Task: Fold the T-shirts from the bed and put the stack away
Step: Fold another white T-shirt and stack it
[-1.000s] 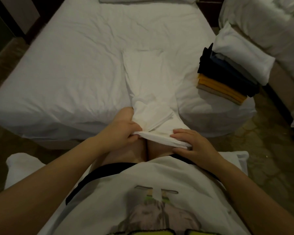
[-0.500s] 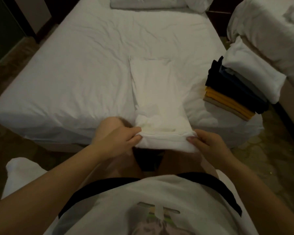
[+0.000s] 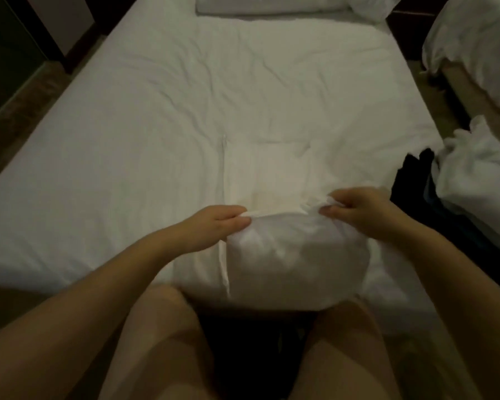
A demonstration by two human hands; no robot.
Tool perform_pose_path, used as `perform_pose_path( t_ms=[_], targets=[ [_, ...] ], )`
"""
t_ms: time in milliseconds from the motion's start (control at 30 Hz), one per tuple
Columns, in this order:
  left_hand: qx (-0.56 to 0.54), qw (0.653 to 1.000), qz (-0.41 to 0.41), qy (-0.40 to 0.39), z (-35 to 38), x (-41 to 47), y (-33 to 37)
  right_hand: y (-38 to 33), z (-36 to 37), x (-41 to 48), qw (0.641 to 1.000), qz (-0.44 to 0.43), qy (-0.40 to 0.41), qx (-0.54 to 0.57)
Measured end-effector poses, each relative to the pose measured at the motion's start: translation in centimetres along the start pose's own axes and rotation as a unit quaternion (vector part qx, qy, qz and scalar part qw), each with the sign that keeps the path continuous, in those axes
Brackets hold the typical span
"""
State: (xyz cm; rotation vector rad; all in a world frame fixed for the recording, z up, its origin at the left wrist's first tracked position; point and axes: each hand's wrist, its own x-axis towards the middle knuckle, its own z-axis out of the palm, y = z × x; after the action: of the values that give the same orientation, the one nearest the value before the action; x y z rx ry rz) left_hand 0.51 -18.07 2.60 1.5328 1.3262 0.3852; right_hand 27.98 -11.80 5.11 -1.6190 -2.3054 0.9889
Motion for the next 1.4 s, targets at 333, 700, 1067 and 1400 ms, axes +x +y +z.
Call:
perform_pose_path(
  t_ms=[333, 700, 1067, 1400],
  targets=[
    [-0.454, 0.854, -0.227, 0.114, -5.4, 15.5, -6.4, 7.0, 5.1, 21.0, 0.972, 0.158, 0.156, 0.081],
    [-0.311, 0.904, -0.202, 0.21, 3.5, 9.5, -5.6, 8.1, 9.7, 10.4, 0.89, 0.236, 0.263, 0.287],
    [-0.476, 0.829, -0.195, 0.219, -2.5, 17.7, -3.9, 7.2, 5.0, 18.9, 0.928, 0.262, 0.16, 0.212],
    [-0.566, 0.776, -0.202, 0.192, -3.5, 21.6, -6.6, 9.7, 4.4, 22.9, 0.879, 0.268, 0.156, 0.363]
  ],
)
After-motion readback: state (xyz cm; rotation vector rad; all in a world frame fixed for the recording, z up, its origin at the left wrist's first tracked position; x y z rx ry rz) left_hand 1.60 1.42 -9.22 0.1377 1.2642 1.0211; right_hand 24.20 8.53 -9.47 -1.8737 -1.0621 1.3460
